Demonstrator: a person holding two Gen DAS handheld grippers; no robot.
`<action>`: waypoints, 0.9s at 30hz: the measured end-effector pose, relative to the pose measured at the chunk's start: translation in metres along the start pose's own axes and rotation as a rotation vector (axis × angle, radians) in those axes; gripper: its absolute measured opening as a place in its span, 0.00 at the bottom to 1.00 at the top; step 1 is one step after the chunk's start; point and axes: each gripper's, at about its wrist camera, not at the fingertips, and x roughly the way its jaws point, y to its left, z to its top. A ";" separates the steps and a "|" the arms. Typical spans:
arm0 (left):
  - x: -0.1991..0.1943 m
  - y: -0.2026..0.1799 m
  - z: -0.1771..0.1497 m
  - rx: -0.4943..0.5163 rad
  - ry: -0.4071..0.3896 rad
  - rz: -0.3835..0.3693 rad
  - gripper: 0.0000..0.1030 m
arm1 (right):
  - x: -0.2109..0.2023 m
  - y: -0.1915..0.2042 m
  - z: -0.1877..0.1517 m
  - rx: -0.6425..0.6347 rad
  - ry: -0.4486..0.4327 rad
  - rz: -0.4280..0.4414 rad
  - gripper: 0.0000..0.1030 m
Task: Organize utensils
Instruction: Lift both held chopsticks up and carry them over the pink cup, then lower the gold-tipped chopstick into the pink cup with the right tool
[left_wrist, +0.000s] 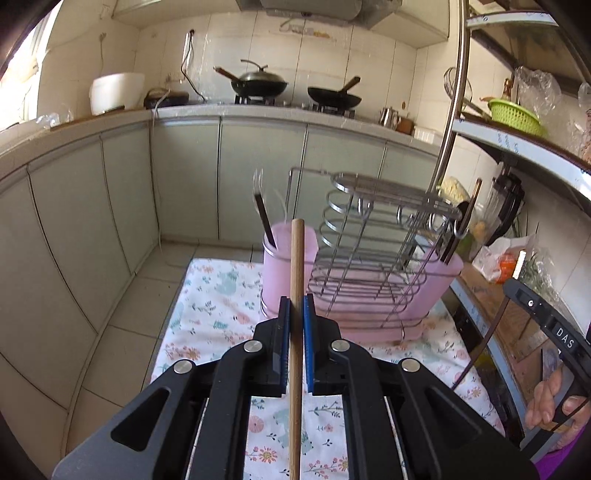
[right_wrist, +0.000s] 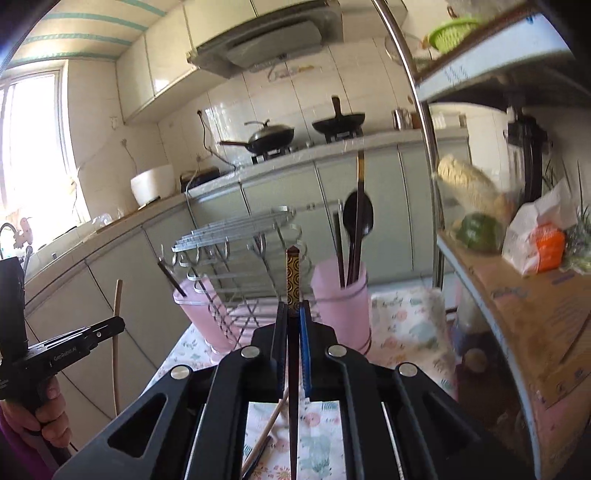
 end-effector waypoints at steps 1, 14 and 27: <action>-0.002 0.000 0.002 -0.001 -0.011 -0.002 0.06 | -0.004 0.001 0.004 -0.009 -0.017 -0.001 0.06; -0.029 0.007 0.047 -0.079 -0.228 -0.033 0.06 | -0.042 0.008 0.071 -0.074 -0.233 -0.026 0.06; -0.008 0.011 0.088 -0.134 -0.342 -0.050 0.06 | -0.033 0.015 0.135 -0.134 -0.426 -0.097 0.06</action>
